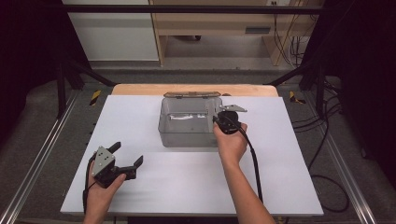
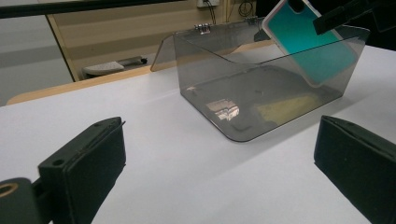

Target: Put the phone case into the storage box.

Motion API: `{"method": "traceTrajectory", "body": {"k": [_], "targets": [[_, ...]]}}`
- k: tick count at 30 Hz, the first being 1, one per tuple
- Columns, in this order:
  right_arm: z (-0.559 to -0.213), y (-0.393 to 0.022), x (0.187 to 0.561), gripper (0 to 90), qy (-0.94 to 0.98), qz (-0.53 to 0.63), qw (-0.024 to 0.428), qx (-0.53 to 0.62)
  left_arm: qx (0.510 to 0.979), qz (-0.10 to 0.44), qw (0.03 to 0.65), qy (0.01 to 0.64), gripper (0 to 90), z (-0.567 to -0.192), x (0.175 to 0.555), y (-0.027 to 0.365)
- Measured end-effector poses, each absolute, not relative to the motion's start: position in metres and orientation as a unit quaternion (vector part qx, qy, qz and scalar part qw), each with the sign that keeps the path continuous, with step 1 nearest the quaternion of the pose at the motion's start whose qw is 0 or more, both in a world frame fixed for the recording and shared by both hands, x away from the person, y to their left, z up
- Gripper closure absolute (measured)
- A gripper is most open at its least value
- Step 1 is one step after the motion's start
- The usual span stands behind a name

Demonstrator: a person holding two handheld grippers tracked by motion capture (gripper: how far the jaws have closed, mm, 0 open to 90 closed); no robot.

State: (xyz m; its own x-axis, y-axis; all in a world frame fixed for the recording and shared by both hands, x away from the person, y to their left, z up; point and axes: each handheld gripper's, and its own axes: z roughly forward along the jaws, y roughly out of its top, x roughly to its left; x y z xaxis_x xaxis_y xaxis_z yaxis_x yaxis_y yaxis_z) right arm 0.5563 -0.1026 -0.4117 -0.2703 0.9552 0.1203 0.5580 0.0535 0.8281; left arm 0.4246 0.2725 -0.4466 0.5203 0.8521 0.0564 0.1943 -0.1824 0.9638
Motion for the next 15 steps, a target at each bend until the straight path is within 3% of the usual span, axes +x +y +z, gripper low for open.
{"method": "traceTrajectory", "body": {"k": [15], "targets": [[-0.4131, -0.1012, 0.5568, 80.8, 0.685, 0.409, 0.241, 0.553, 0.700, 0.317, 0.520, 0.374, 2.4, -0.4467, 0.4246, 0.2728]]}}
